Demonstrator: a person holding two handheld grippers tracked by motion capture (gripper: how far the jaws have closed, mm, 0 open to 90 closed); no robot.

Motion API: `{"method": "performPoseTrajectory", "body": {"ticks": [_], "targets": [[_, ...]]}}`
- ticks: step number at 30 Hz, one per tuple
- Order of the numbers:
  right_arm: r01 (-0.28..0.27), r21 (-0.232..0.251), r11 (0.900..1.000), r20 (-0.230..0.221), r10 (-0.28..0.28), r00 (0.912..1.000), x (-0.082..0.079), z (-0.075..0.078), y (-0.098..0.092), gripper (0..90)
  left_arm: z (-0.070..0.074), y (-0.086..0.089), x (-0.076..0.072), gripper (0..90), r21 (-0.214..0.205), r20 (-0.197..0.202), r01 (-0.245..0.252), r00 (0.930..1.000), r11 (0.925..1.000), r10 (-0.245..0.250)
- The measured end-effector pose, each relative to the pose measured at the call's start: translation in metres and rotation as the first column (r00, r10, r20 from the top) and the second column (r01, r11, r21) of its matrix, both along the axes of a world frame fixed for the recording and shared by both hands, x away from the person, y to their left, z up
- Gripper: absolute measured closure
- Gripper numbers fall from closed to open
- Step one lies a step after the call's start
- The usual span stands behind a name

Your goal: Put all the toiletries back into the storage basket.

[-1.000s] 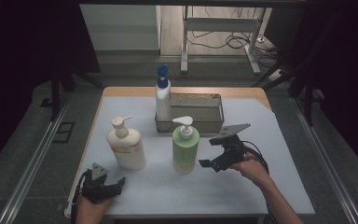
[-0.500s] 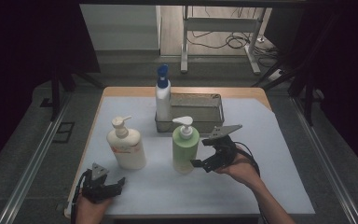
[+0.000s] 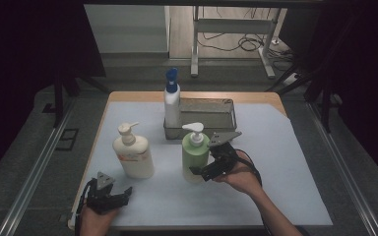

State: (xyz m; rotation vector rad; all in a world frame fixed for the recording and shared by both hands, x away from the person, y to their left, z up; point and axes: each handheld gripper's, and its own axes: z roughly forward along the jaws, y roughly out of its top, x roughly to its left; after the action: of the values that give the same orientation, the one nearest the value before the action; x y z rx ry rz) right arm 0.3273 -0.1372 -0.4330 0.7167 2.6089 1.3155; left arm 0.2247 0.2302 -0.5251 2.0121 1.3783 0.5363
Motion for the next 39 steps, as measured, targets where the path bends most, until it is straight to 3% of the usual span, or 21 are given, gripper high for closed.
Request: {"method": "performPoseTrajectory", "body": {"ticks": [4, 8, 31, 39], "targets": [[0.008, -0.009, 0.9999, 0.03, -0.007, 0.9995, -0.001, 0.0, 0.005, 3.4, 0.0, 0.0, 0.0, 17.0, 0.0, 0.0, 0.0, 1.0, 1.0, 0.0], [0.04, 0.015, 0.9991, 0.038, -0.04, 0.9985, 0.001, -0.001, 0.007, 10.2, 0.0, 0.0, 0.0, 17.0, 0.0, 0.0, 0.0, 1.0, 1.0, 0.0], [0.049, -0.012, 0.9987, 0.068, -0.048, 0.9965, -0.002, 0.003, 0.007, 12.6, 0.0, 0.0, 0.0, 17.0, -0.002, 0.0, -0.002, 1.0, 1.0, 0.002], [0.062, 0.006, 0.9981, 0.073, -0.062, 0.9954, -0.001, 0.015, 0.004, 12.6, 0.0, 0.0, 0.0, 17.0, -0.003, 0.0, -0.002, 1.0, 1.0, 0.002]]}}
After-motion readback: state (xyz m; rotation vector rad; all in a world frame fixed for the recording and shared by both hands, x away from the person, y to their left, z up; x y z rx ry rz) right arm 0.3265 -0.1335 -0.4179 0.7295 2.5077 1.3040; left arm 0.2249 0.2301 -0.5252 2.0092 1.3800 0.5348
